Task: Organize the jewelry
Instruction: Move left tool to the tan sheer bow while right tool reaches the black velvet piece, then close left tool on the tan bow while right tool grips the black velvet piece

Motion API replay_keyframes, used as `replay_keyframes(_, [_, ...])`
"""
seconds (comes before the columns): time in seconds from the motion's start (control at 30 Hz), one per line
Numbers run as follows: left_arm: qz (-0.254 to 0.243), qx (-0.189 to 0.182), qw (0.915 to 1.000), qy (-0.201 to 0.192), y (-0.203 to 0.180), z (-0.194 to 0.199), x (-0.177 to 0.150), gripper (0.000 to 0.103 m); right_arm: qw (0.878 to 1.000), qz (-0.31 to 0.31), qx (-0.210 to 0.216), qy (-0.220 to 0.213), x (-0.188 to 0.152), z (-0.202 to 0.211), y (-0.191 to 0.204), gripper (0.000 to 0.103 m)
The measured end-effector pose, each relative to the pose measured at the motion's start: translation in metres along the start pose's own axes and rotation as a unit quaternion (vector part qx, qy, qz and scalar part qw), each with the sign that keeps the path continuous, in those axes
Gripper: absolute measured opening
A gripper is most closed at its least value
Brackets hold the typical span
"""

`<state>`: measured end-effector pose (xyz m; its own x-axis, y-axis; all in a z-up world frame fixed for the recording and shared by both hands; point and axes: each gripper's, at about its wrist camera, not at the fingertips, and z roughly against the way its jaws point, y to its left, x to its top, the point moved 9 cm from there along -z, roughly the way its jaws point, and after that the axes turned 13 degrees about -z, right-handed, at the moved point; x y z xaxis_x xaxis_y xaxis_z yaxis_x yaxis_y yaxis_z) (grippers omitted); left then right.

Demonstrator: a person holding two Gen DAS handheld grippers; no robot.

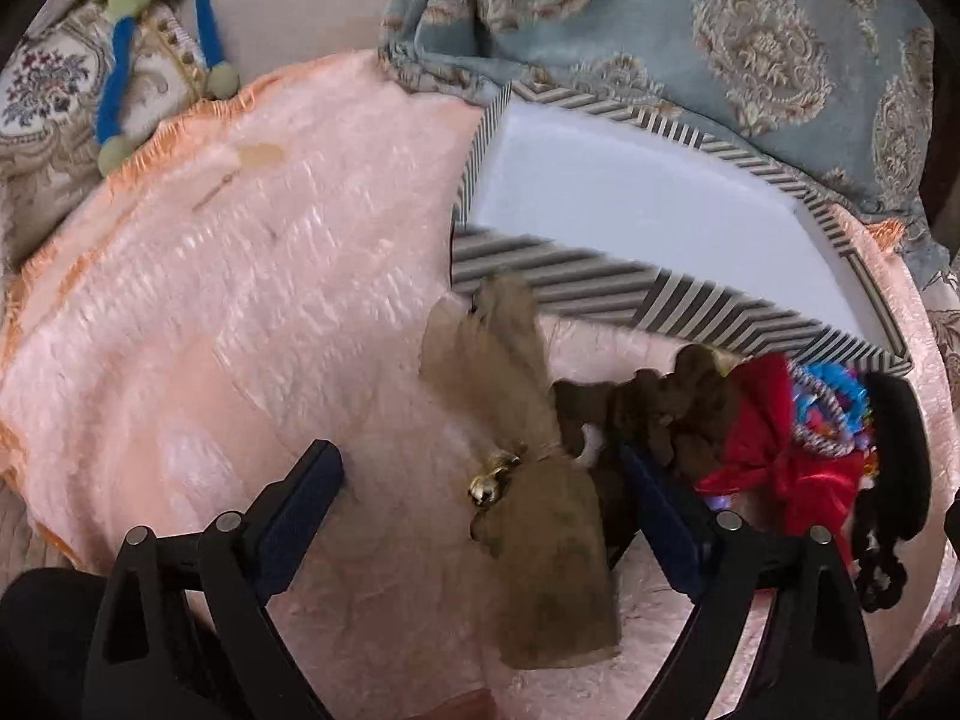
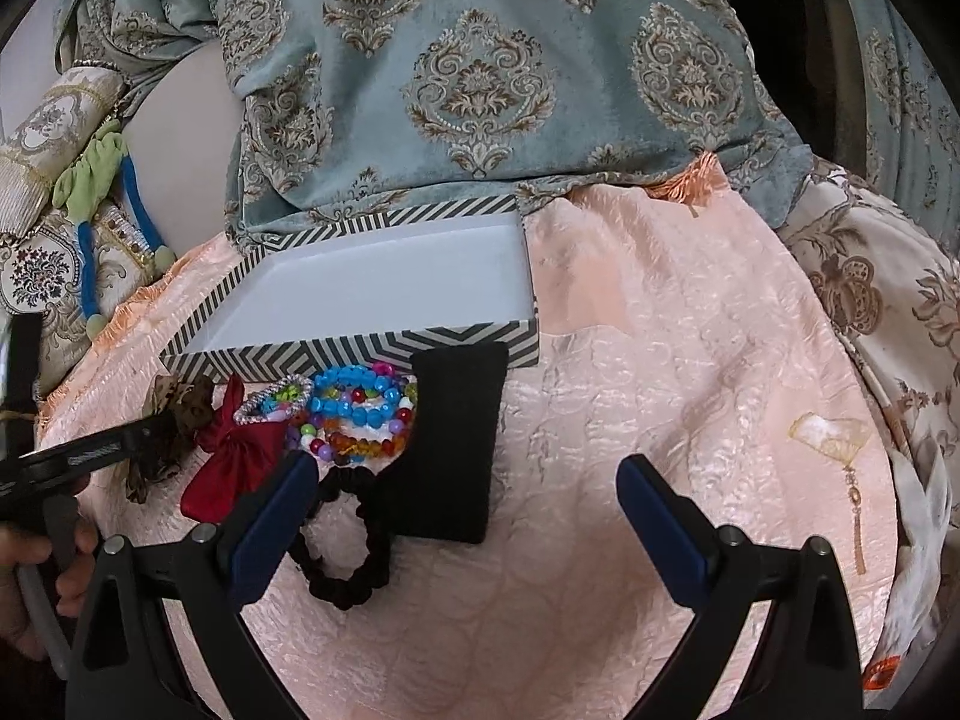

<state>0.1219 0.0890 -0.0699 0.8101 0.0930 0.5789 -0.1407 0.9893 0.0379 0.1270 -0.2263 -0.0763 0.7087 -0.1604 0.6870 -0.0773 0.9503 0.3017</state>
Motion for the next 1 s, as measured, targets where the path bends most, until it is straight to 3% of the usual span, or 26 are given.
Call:
replay_keyframes(0.27, [-0.007, 0.002, 1.0, -0.003, -0.004, -0.003, -0.006, 0.09, 1.0, 0.006, 0.014, 0.019, 0.007, -0.024, 0.006, 0.097])
replay_keyframes(0.3, [-0.005, 0.002, 0.9999, -0.008, -0.005, -0.003, -0.006, 0.09, 0.999, 0.013, 0.011, 0.028, 0.007, -0.031, 0.007, 0.093])
replay_keyframes(0.37, [-0.007, 0.0, 0.9999, -0.014, -0.004, -0.002, -0.006, 0.09, 0.998, 0.013, 0.013, 0.064, 0.004, -0.048, 0.007, 0.063])
replay_keyframes(0.43, [-0.004, -0.007, 0.9999, -0.012, -0.004, 0.0, -0.006, 0.09, 0.995, 0.0, 0.016, 0.097, -0.003, -0.064, 0.004, 0.047])
replay_keyframes(0.47, [0.001, -0.011, 0.9998, -0.015, -0.003, 0.001, -0.006, 0.09, 0.996, -0.007, 0.018, 0.092, -0.003, -0.066, 0.001, 0.046])
replay_keyframes(0.67, [-0.02, 0.011, 0.9997, -0.009, -0.01, 0.002, -0.007, 0.09, 0.997, 0.024, 0.009, 0.079, -0.015, -0.065, 0.004, 0.046])
replay_keyframes(0.87, [-0.039, 0.009, 0.9992, -0.011, -0.013, 0.003, -0.01, 0.09, 0.995, 0.004, 0.034, 0.089, -0.017, -0.064, 0.004, 0.059])
replay_keyframes(0.93, [-0.041, 0.007, 0.9991, -0.011, -0.014, 0.003, -0.009, 0.086, 0.996, 0.004, 0.033, 0.082, -0.016, -0.063, 0.004, 0.059])
replay_keyframes(0.97, [-0.043, 0.007, 0.999, -0.013, -0.014, 0.004, -0.009, 0.077, 0.996, 0.008, 0.029, 0.079, -0.017, -0.063, 0.005, 0.059])
replay_keyframes(1.0, [-0.045, 0.006, 0.9988, -0.018, -0.015, 0.006, -0.008, 0.055, 0.996, 0.013, 0.026, 0.079, -0.017, -0.062, 0.006, 0.059])
